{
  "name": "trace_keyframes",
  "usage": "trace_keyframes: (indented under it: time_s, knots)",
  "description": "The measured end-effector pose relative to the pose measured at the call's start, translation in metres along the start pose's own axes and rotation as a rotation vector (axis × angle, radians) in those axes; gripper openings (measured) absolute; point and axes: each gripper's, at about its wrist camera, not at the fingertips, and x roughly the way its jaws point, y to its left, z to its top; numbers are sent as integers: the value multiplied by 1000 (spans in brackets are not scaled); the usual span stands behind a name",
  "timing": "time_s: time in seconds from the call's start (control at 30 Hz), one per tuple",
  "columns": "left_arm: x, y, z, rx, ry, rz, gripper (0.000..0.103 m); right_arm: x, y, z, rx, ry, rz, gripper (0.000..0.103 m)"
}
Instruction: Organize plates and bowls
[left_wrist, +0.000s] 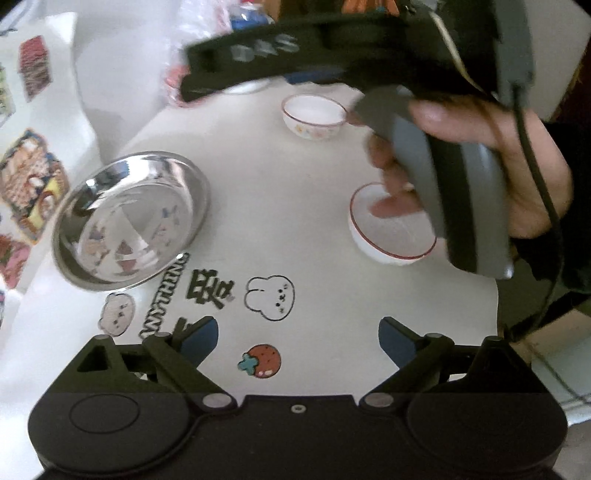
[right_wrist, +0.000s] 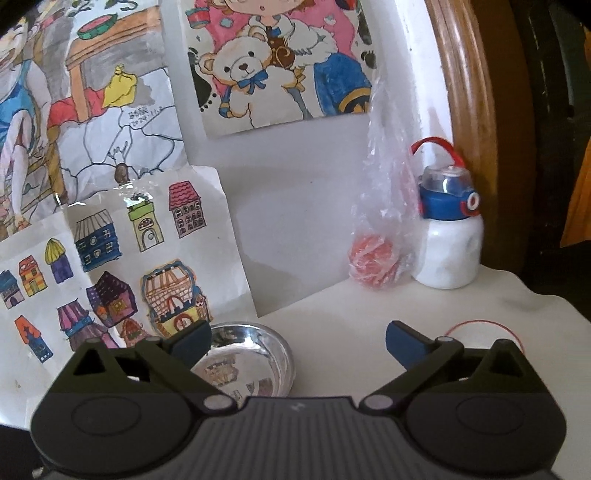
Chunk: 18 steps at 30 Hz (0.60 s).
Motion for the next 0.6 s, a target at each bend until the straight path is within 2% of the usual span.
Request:
trace_keyframes:
  time_s: [0.23, 0.37, 0.6]
  knots:
    - [-34, 16, -20, -88, -100, 60, 96, -32, 17, -11, -9, 5, -15, 103]
    - [-60, 28, -41, -152, -173, 131, 100, -47, 30, -20, -15, 12, -1, 103]
    - [-95, 53, -87, -266, -239, 255, 102, -53, 58, -44, -47, 86, 70, 103]
